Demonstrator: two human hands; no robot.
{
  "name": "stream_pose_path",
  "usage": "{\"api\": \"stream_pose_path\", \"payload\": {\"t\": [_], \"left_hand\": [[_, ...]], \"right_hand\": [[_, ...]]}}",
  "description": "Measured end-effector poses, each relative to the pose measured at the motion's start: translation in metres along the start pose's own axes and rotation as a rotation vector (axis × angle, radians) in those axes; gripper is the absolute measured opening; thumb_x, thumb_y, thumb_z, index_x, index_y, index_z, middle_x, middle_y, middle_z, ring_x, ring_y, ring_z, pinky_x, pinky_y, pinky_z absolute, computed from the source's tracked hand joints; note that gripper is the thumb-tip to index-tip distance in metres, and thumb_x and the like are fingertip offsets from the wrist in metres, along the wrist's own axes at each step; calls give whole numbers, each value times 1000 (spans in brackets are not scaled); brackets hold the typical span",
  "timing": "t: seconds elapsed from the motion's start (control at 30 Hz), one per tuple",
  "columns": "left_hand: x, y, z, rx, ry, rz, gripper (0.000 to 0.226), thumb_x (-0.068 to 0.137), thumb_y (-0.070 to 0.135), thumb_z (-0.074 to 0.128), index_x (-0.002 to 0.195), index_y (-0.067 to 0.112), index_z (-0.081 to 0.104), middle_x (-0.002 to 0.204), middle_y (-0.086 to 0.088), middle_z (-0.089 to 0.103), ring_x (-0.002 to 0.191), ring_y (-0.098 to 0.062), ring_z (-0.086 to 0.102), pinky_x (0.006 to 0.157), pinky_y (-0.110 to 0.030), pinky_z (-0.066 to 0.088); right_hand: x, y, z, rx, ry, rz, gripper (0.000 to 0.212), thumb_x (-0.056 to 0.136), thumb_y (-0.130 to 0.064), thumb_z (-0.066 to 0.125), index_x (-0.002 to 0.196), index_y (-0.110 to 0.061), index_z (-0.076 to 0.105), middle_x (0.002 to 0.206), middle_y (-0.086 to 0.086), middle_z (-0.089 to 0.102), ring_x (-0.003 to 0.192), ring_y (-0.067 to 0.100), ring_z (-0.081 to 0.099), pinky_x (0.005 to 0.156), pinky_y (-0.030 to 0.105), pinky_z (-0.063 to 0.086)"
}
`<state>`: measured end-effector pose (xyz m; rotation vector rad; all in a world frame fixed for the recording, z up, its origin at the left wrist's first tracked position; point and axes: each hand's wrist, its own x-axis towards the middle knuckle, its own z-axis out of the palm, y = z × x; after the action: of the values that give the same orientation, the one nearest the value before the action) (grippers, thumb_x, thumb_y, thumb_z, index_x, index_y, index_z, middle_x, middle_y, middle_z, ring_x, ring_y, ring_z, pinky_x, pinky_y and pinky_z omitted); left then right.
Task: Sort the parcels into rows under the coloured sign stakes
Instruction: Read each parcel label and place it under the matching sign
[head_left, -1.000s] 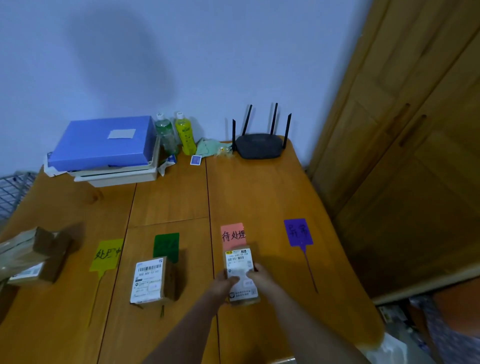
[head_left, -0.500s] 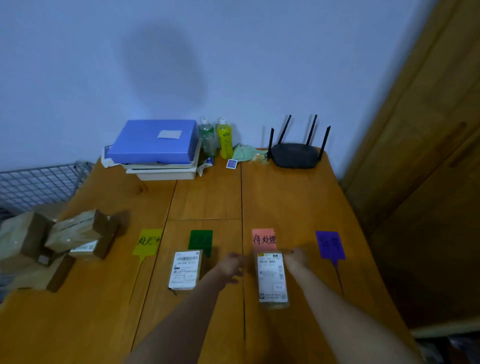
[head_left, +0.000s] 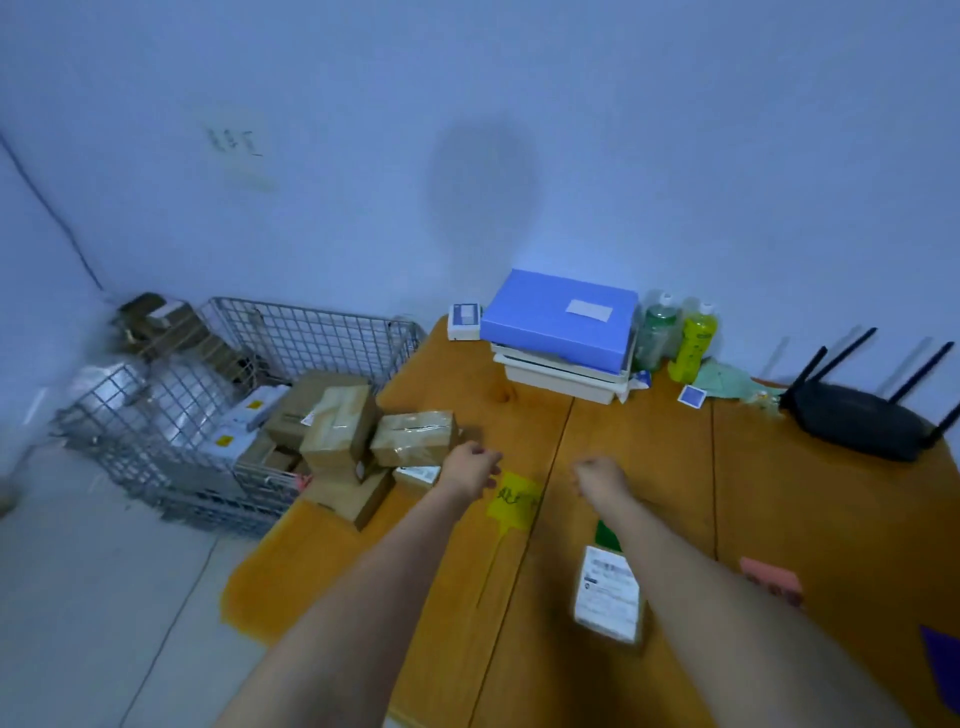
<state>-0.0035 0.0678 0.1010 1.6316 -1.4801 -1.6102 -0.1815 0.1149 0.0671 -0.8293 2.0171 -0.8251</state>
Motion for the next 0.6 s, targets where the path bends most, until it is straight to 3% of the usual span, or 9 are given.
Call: {"api": "stream_pose_path", "payload": {"t": [0.1, 0.2, 0.3, 0.37, 0.47, 0.53, 0.6], "left_hand": [[23, 1, -68, -60, 186, 71, 9, 88, 21, 54, 82, 13, 54, 81, -6, 59, 71, -22, 55, 64, -33, 45], [40, -1, -125, 109, 417, 108, 28, 85, 27, 58, 107, 10, 56, 102, -7, 60, 93, -25, 57, 78, -35, 46], [63, -16, -167, 408, 581, 0, 59, 84, 38, 58, 132, 8, 42, 134, -13, 44, 123, -31, 42, 97, -43, 41], [78, -27, -184, 518, 579, -123, 83, 78, 49, 61, 142, 8, 27, 149, -16, 24, 137, -36, 23, 108, -49, 31], [97, -41, -193, 574, 462, -282, 102, 72, 56, 65, 149, 12, 14, 159, -14, 0, 145, -38, 2, 118, -52, 17], [103, -49, -194, 565, 409, -343, 105, 70, 56, 69, 149, 13, 13, 158, -17, 4, 145, -39, 6, 117, -53, 16], [106, -53, -193, 521, 403, -353, 98, 72, 50, 70, 145, 11, 17, 149, -20, 23, 139, -40, 22, 113, -53, 24]], "right_hand": [[5, -48, 78, -70, -138, -80, 21, 93, -17, 44, 76, -12, 55, 76, 10, 56, 65, 23, 51, 60, 29, 39], [2, -93, 146, -134, -253, -160, 30, 88, -12, 44, 60, -17, 50, 60, 4, 52, 59, 21, 49, 56, 27, 35], [1, -121, 194, -186, -305, -185, 32, 85, -12, 44, 53, -18, 47, 55, 4, 50, 56, 20, 49, 59, 29, 37], [2, -129, 211, -187, -316, -185, 31, 85, -15, 44, 54, -20, 46, 56, -1, 50, 63, 21, 52, 57, 29, 39], [7, -128, 212, -237, -320, -184, 21, 88, -18, 46, 73, -13, 59, 78, 9, 64, 77, 24, 57, 72, 34, 48], [16, -118, 204, -268, -291, -145, 22, 90, -20, 45, 82, -10, 62, 97, 15, 68, 79, 23, 57, 69, 30, 45], [25, -105, 193, -310, -268, -95, 22, 90, -18, 43, 75, -15, 59, 85, 7, 64, 79, 20, 53, 61, 24, 39]]}}
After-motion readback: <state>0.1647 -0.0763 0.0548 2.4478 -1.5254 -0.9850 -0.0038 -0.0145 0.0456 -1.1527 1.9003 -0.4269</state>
